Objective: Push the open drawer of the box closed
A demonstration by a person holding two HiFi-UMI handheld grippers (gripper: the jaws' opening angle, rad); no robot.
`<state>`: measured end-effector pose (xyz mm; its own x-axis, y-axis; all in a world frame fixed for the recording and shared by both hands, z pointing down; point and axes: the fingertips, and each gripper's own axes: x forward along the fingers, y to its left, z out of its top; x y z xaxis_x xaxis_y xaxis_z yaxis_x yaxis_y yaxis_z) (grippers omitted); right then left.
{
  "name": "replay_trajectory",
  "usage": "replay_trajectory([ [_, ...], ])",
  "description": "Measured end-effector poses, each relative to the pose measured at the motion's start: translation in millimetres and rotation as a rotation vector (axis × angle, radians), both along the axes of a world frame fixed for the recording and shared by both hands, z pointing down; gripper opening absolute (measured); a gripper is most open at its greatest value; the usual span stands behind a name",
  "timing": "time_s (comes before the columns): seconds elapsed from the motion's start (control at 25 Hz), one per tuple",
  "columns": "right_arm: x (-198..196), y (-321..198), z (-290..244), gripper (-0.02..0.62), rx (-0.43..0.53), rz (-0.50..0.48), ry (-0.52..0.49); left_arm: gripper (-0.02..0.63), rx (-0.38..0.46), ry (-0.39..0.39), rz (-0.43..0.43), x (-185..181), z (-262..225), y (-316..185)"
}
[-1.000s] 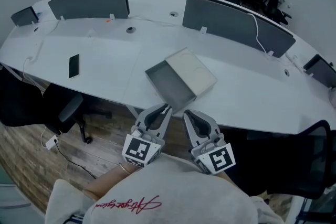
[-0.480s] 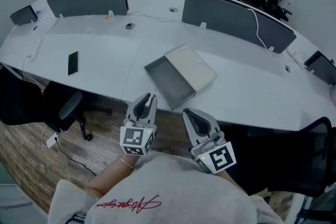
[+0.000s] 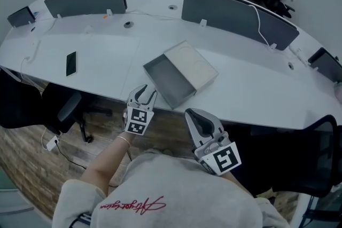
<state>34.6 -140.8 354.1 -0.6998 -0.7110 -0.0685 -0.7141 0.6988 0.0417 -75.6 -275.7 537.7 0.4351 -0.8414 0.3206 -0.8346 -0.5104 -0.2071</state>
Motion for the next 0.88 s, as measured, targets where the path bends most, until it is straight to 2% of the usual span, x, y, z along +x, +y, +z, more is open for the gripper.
replay_trajectory([
  [0.12,5.5,0.5,1.0,0.018,-0.009,0.009,-0.007,0.156,-0.033,-0.082,0.049,2.3,18.9,-5.9],
  [0.36,11.7,0.5,2.5,0.018,-0.013,0.022,-0.007,0.155,-0.051,-0.136,0.081,2.0,32.6,-13.7],
  [0.52,12.3,-1.2,3.0,0.018,-0.018,0.026,-0.010,0.155,-0.056,-0.129,0.109,5.0,33.2,-14.3],
  [0.76,6.4,-4.2,3.2,0.018,-0.024,0.014,-0.018,0.152,-0.121,-0.078,0.146,4.5,36.0,-14.0],
  [0.88,2.9,-5.6,2.3,0.018,-0.021,0.006,-0.020,0.152,-0.127,-0.082,0.188,11.2,36.9,-12.5],
])
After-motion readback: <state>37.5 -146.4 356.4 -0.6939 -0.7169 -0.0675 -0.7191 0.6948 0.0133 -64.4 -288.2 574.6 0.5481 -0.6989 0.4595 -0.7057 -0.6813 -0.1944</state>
